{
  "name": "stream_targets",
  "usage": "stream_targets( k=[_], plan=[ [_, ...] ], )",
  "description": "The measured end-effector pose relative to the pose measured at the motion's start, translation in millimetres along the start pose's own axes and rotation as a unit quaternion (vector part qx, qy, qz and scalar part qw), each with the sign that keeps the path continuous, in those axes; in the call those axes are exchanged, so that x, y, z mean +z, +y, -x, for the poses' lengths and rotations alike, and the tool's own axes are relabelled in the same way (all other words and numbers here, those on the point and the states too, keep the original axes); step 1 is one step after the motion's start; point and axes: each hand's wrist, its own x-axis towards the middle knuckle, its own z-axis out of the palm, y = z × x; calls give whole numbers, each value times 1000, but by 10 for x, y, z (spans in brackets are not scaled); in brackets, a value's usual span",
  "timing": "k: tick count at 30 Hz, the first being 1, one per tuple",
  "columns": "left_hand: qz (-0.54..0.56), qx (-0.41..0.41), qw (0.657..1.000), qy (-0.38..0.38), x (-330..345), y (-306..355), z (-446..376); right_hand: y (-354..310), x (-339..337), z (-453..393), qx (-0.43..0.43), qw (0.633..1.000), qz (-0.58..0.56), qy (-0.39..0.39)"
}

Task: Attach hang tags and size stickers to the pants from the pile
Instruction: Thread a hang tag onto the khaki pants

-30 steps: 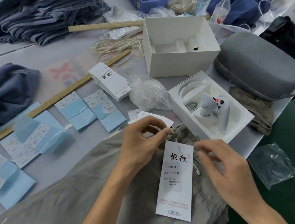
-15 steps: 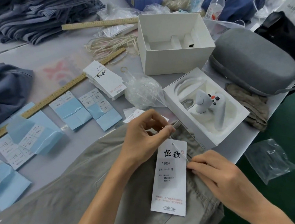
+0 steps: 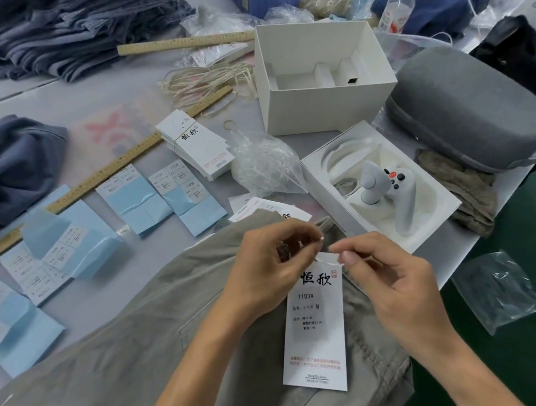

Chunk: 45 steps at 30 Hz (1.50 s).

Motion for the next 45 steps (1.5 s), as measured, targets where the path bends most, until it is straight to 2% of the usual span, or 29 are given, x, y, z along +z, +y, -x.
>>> stream_targets(
  k=[6, 10, 17, 20, 29, 35, 45],
  plan=[
    [26, -16, 999, 10, -6, -29, -1, 70, 152, -76, 16, 1000, -7, 6],
    [17, -17, 1000, 15, -13, -54, 8, 114, 210, -100, 20, 998, -48, 45],
    [23, -19, 999, 24, -37, -38, 22, 196, 223, -144, 57, 987, -140, 57],
    [12, -18, 1000, 22, -57, -43, 23, 209, 200, -140, 64, 986, -135, 76],
    [-59, 17, 998, 23, -48, -45, 22, 209, 252, -117, 6, 1000, 5, 27],
    [-101, 33, 994, 11, -33, -25, 41, 200, 275, -92, 43, 995, -67, 66],
    [-124, 24, 992, -7, -50, 13, 62, 274, 248, -108, 31, 995, -71, 64]
  ],
)
